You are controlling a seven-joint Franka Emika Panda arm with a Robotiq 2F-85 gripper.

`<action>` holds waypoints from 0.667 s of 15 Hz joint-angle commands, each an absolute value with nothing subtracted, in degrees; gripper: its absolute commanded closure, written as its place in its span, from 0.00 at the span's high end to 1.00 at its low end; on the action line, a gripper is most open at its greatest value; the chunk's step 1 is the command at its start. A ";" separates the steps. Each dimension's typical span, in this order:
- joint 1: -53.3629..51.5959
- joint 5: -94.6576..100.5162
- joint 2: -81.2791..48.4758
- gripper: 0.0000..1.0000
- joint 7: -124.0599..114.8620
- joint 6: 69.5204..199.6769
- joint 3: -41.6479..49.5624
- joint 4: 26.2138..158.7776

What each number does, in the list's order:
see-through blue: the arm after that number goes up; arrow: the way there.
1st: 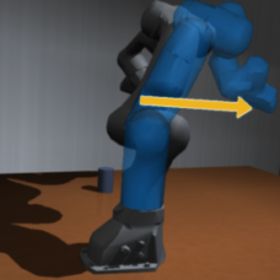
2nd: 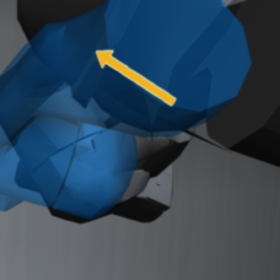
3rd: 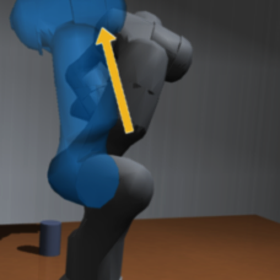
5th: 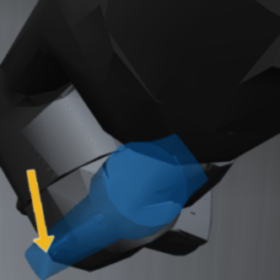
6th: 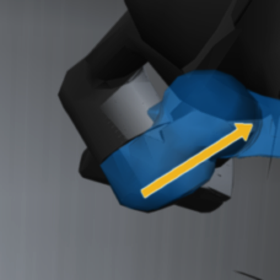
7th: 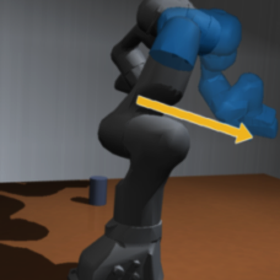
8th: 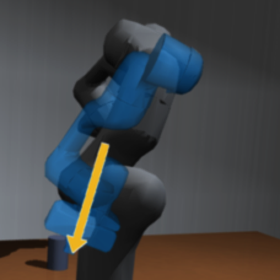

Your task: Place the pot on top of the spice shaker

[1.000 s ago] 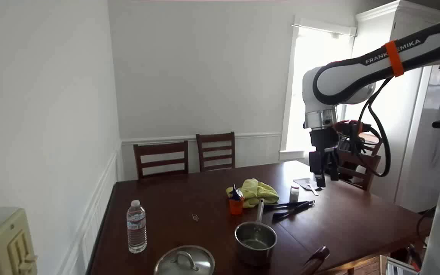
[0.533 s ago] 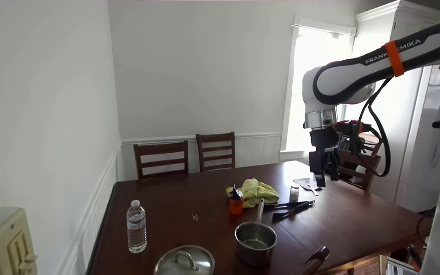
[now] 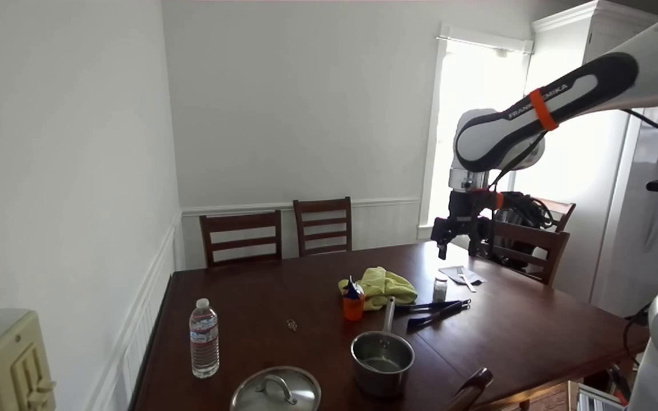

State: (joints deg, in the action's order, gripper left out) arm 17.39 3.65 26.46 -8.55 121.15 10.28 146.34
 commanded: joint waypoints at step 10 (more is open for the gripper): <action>17.19 4.73 2.94 1.00 -37.59 133.78 10.55 133.93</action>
